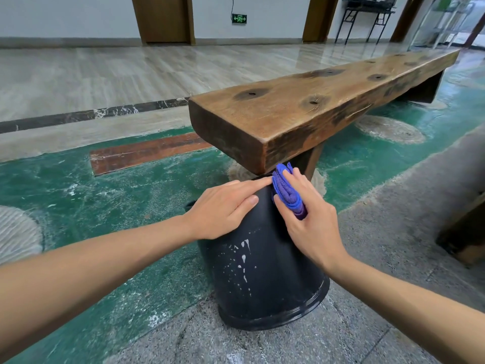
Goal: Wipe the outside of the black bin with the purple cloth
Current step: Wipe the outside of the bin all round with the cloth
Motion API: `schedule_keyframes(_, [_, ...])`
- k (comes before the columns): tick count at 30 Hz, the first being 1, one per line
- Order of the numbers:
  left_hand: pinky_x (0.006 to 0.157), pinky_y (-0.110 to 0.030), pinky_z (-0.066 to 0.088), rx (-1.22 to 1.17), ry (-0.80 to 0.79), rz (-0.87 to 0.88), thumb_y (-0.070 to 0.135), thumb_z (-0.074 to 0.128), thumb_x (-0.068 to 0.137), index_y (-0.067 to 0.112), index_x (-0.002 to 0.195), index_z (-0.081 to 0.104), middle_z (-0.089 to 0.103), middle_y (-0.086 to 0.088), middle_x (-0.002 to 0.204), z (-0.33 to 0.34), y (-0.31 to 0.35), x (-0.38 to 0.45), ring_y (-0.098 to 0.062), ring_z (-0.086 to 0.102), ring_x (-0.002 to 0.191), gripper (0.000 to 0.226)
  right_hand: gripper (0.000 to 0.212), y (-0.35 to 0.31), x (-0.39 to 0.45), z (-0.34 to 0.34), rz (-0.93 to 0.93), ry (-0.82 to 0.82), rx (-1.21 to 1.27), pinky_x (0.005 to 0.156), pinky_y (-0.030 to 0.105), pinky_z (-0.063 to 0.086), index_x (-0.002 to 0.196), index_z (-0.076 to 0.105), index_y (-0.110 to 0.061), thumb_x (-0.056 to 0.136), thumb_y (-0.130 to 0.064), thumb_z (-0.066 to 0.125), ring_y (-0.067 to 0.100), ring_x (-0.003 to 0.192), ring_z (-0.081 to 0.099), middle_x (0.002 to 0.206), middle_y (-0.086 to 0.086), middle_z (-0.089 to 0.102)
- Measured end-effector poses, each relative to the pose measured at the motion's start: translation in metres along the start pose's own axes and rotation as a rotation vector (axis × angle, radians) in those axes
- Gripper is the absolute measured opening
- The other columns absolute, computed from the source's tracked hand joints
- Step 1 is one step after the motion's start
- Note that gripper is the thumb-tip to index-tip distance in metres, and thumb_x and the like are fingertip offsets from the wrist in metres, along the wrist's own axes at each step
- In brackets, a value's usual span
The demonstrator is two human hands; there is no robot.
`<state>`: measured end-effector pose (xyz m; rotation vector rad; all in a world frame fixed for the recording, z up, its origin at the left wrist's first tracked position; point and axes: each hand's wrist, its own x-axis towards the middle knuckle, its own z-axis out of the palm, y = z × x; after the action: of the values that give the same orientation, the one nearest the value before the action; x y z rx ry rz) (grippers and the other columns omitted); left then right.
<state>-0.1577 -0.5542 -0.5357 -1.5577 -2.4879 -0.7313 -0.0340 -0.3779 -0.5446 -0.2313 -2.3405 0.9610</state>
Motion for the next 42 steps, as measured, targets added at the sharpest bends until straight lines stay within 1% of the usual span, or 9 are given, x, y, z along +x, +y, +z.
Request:
schedule_keyframes(4, [0.096, -0.042, 0.046, -0.029, -0.001, -0.018, 0.035, 0.032, 0.103, 0.038, 0.151, 0.032, 0.059, 0.01, 0.138, 0.002, -0.001, 0.002, -0.013, 0.056, 0.117, 0.048, 0.055, 0.006, -0.015, 0.005, -0.07, -0.007, -0.038, 0.119, 0.012, 0.02, 0.147, 0.052, -0.036, 0.094, -0.04, 0.066, 0.006, 0.152, 0.027, 0.16, -0.009, 0.04])
schedule_keyframes(8, [0.096, -0.042, 0.045, -0.049, -0.021, -0.008, 0.028, 0.036, 0.104, 0.029, 0.153, 0.035, 0.061, 0.004, 0.133, -0.001, -0.006, 0.006, -0.016, 0.054, 0.109, 0.05, 0.055, 0.012, -0.032, 0.009, -0.311, -0.118, -0.197, 0.118, 0.049, 0.036, 0.143, 0.058, -0.03, 0.09, -0.034, 0.072, 0.021, 0.151, 0.034, 0.158, -0.004, 0.045])
schedule_keyframes(10, [0.095, -0.045, 0.045, -0.04, -0.043, 0.004, 0.026, 0.037, 0.104, 0.028, 0.155, 0.032, 0.061, 0.003, 0.13, -0.003, -0.009, 0.008, -0.017, 0.051, 0.107, 0.051, 0.06, 0.016, -0.041, 0.008, -0.475, -0.206, -0.362, 0.113, 0.055, 0.039, 0.143, 0.058, -0.032, 0.084, -0.033, 0.071, 0.025, 0.149, 0.037, 0.158, -0.005, 0.045])
schedule_keyframes(18, [0.087, -0.042, 0.053, 0.087, -0.018, 0.084, 0.041, 0.033, 0.106, 0.039, 0.156, 0.021, 0.046, 0.021, 0.146, 0.0, -0.01, 0.0, -0.013, 0.05, 0.114, 0.052, 0.078, 0.032, -0.085, -0.002, -0.844, -0.693, -0.764, 0.113, 0.046, 0.029, 0.142, 0.054, -0.037, 0.066, -0.042, 0.071, 0.019, 0.145, 0.044, 0.16, -0.008, 0.043])
schedule_keyframes(22, [0.086, -0.043, 0.052, 0.073, -0.036, 0.089, 0.044, 0.034, 0.104, 0.042, 0.156, 0.017, 0.044, 0.021, 0.149, -0.002, -0.01, -0.004, -0.016, 0.053, 0.113, 0.055, 0.063, 0.041, -0.097, -0.016, -0.856, -0.787, -0.663, 0.108, 0.045, 0.045, 0.129, 0.065, -0.038, 0.067, -0.036, 0.07, 0.017, 0.139, 0.052, 0.149, -0.015, 0.054])
schedule_keyframes(30, [0.089, -0.043, 0.049, 0.012, -0.08, 0.04, 0.042, 0.052, 0.096, 0.043, 0.156, 0.018, 0.056, 0.018, 0.132, -0.013, -0.014, -0.009, -0.017, 0.05, 0.107, 0.069, 0.059, 0.043, -0.057, -0.051, -0.416, -0.342, -0.269, 0.107, 0.04, 0.044, 0.131, 0.066, -0.025, 0.074, -0.008, 0.067, 0.015, 0.13, 0.058, 0.141, -0.011, 0.061])
schedule_keyframes(33, [0.088, -0.043, 0.049, -0.004, -0.092, 0.033, 0.042, 0.054, 0.096, 0.044, 0.156, 0.017, 0.056, 0.019, 0.128, -0.014, -0.015, -0.01, -0.016, 0.049, 0.105, 0.071, 0.046, 0.031, -0.028, -0.046, -0.15, -0.089, -0.086, 0.098, 0.01, 0.042, 0.127, 0.063, -0.032, 0.088, -0.007, 0.064, 0.001, 0.112, 0.066, 0.122, -0.024, 0.069])
schedule_keyframes(37, [0.089, -0.045, 0.049, -0.037, -0.1, 0.006, 0.039, 0.053, 0.097, 0.046, 0.155, 0.017, 0.056, 0.02, 0.125, -0.014, -0.016, -0.012, -0.015, 0.048, 0.105, 0.069, 0.037, 0.016, 0.01, -0.027, 0.073, 0.085, 0.031, 0.079, -0.002, 0.039, 0.126, 0.063, -0.038, 0.096, -0.017, 0.062, -0.021, 0.089, 0.06, 0.099, -0.043, 0.065])
schedule_keyframes(42, [0.104, -0.042, 0.04, -0.155, -0.014, -0.145, 0.022, 0.044, 0.104, 0.034, 0.154, 0.033, 0.057, 0.007, 0.14, -0.01, -0.023, -0.014, -0.017, 0.048, 0.115, 0.053, 0.048, 0.0, 0.016, 0.008, -0.001, -0.001, 0.028, 0.109, 0.01, 0.035, 0.138, 0.062, -0.03, 0.093, -0.013, 0.065, -0.008, 0.131, 0.05, 0.135, -0.021, 0.062])
